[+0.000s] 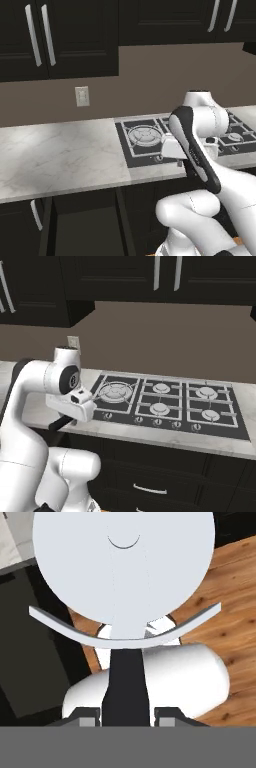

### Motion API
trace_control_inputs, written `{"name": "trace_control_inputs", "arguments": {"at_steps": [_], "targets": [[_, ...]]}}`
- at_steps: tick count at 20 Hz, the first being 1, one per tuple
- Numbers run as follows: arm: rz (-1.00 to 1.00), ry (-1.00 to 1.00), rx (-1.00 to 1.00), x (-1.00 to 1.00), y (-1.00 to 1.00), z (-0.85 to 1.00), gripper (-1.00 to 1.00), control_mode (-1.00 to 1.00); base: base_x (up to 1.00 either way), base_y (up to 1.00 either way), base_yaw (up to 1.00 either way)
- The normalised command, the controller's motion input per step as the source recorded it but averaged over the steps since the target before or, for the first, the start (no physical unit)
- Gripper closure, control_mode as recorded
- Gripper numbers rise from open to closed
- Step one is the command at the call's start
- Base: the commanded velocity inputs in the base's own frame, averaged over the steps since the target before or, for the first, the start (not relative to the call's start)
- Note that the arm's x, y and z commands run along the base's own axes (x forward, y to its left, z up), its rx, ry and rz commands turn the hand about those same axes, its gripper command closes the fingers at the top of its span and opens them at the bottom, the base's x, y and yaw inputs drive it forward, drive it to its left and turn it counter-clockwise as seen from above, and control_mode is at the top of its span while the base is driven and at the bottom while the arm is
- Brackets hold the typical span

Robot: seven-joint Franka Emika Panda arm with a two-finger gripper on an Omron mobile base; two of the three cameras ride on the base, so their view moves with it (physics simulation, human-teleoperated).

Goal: Take the pizza cutter from the drawer on the left and place it on the dining counter for cutting.

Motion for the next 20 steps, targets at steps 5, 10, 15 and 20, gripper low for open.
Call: {"name": "trace_control_inputs", "arguments": {"at_steps": [5,10,15,20], "targets": [[0.23,-0.02,0.0,0.23,-0.7,0.02,1.0,-1.0,0.0,0.0,0.0],[0.21,0.0,0.0,0.18,-0.38,0.0,1.0,-1.0,0.0,0.0,0.0],[0.02,0.0,0.03,0.45,-0.03,0.0,1.0,-1.0,0.0,0.0,0.0],[0.0,0.02,0.06,0.5,0.0,0.0,1.0,-1.0,0.0,0.0,0.0]]}}
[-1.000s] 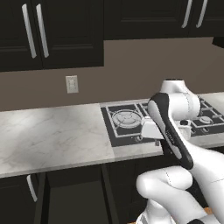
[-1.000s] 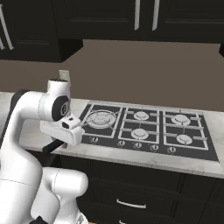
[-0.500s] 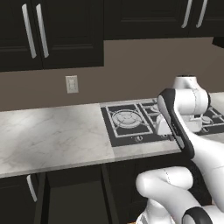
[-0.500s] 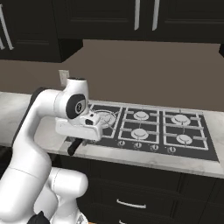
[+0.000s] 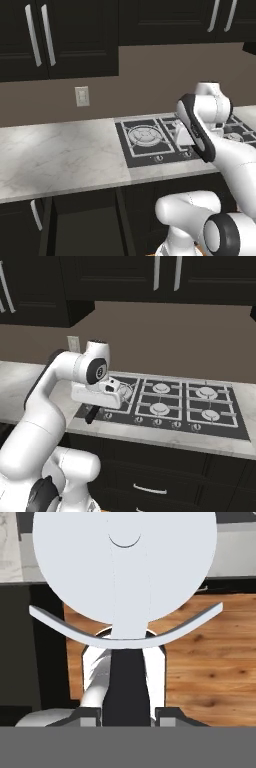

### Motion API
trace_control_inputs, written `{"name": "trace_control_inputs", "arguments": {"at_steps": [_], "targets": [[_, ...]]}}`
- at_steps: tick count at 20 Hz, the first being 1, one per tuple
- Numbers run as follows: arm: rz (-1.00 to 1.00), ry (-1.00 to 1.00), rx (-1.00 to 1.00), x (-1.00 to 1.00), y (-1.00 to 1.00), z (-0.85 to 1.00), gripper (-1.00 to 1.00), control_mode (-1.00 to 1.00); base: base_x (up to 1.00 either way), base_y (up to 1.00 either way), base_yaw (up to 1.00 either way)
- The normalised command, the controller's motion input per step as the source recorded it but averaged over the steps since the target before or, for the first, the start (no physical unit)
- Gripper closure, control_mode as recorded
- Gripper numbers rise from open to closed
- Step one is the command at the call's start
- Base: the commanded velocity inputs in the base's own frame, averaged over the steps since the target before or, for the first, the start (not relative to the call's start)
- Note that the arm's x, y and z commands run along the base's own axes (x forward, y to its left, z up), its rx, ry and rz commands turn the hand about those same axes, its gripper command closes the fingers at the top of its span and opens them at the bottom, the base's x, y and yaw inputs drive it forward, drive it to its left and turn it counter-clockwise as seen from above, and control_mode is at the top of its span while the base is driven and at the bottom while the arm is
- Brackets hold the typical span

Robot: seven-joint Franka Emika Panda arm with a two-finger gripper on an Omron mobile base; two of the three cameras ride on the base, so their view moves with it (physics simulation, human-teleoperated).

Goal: Take the pizza cutter from the drawer on the left and place it on the dining counter for cutting.

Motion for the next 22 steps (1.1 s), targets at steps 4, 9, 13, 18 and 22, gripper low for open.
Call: {"name": "trace_control_inputs", "arguments": {"at_steps": [4,9,13,18,22], "targets": [[0.0,0.0,0.01,0.32,0.0,0.0,1.0,-1.0,0.0,0.0,0.0],[0.0,0.0,0.0,0.11,0.0,0.0,1.0,-1.0,0.0,0.0,0.0],[0.0,0.0,-0.02,0.0,0.34,0.0,1.0,-1.0,0.0,0.0,0.0],[0.0,0.0,0.0,0.02,0.28,0.0,1.0,-1.0,0.0,0.0,0.0],[0.0,0.0,0.0,0.0,0.0,0.0,1.0,-1.0,0.0,0.0,0.0]]}}
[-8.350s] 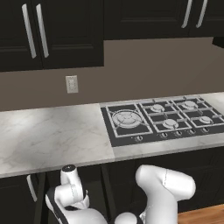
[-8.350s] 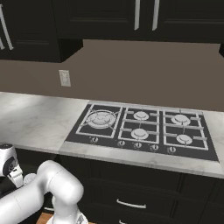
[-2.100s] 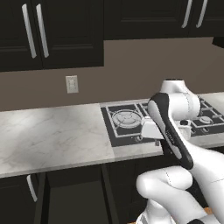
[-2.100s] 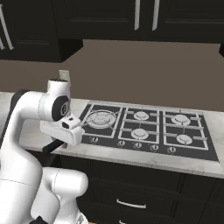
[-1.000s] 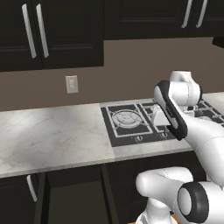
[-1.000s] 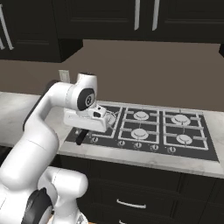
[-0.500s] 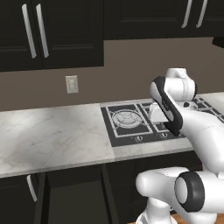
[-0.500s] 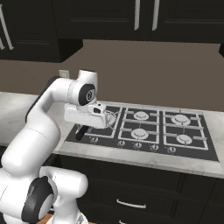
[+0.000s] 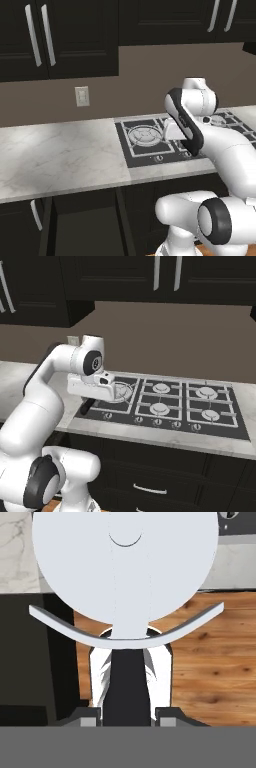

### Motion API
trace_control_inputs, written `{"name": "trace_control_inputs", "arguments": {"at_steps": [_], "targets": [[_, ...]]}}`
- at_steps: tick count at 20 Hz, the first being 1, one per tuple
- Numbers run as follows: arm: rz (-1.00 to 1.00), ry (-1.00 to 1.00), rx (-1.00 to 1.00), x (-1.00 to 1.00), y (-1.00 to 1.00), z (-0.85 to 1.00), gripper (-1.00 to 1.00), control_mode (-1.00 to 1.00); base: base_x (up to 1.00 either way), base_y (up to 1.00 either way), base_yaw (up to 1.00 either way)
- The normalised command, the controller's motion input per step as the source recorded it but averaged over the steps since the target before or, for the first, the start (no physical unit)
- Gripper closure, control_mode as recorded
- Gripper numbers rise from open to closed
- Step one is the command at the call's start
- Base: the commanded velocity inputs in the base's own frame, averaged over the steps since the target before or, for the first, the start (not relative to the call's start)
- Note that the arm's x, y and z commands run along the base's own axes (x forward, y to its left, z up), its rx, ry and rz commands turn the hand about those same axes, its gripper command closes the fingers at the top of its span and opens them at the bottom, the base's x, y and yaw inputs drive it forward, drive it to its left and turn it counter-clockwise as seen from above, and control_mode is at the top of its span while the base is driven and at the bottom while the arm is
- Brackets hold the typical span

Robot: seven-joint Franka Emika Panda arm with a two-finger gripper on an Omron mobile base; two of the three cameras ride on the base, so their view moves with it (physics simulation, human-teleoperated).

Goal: Take the pizza cutter from the drawer on the left and place it on the dining counter for cutting.

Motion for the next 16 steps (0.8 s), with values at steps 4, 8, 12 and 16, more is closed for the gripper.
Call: {"name": "trace_control_inputs", "arguments": {"at_steps": [4,8,12,16], "targets": [[0.0,0.0,0.0,0.0,0.0,0.0,1.0,1.0,0.0,-0.24,-0.01],[0.0,0.0,0.0,0.0,0.0,0.0,1.0,1.0,-0.16,-0.92,-0.09],[0.0,0.0,0.0,0.0,0.0,0.0,1.0,1.0,-0.14,-1.0,-0.26],[0.0,0.0,0.0,0.0,0.0,0.0,1.0,1.0,0.0,-0.91,-0.64]]}}
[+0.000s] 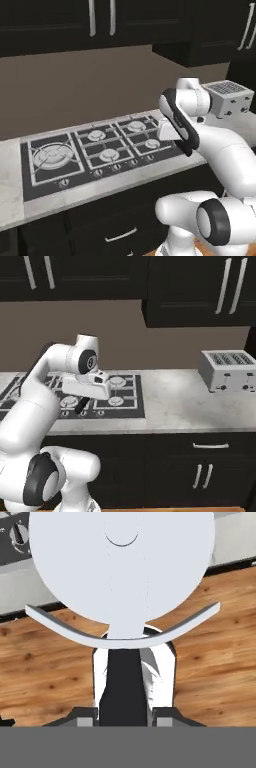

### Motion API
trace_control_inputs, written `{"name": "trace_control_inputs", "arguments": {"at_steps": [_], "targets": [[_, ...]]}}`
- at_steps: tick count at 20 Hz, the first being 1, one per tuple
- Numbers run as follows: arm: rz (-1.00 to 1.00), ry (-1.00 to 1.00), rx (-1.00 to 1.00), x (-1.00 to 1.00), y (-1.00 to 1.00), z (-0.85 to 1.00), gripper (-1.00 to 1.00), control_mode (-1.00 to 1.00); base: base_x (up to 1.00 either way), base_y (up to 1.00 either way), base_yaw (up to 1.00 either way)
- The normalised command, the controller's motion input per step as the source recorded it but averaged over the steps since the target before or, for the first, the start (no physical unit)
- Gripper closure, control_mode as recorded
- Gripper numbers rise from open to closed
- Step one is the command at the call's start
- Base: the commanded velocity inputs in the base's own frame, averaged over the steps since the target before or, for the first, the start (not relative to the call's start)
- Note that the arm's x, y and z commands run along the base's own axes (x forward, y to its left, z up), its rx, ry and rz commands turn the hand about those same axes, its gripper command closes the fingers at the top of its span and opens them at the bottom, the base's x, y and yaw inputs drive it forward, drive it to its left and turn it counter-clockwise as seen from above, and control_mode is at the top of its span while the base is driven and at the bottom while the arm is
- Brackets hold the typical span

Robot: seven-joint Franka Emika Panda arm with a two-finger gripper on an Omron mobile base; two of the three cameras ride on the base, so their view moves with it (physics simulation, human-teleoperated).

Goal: Take the pizza cutter from the drawer on the left and place it on the dining counter for cutting.

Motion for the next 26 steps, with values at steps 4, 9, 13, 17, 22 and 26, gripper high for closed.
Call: {"name": "trace_control_inputs", "arguments": {"at_steps": [4,9,13,17,22,26], "targets": [[0.0,0.0,0.0,0.0,0.0,0.0,1.0,1.0,0.0,-0.76,-0.75],[0.0,0.0,0.0,0.0,0.0,0.0,1.0,1.0,0.0,-0.74,-0.77],[0.0,0.0,0.0,0.0,0.0,0.0,1.0,1.0,0.0,-0.73,-0.76],[0.0,0.0,0.0,0.0,0.0,0.0,1.0,1.0,0.0,-0.56,-0.82],[0.0,0.0,0.0,0.0,0.0,0.0,1.0,1.0,0.0,-0.24,-0.9],[0.0,0.0,0.0,0.0,0.0,0.0,1.0,1.0,0.0,0.0,-0.99]]}}
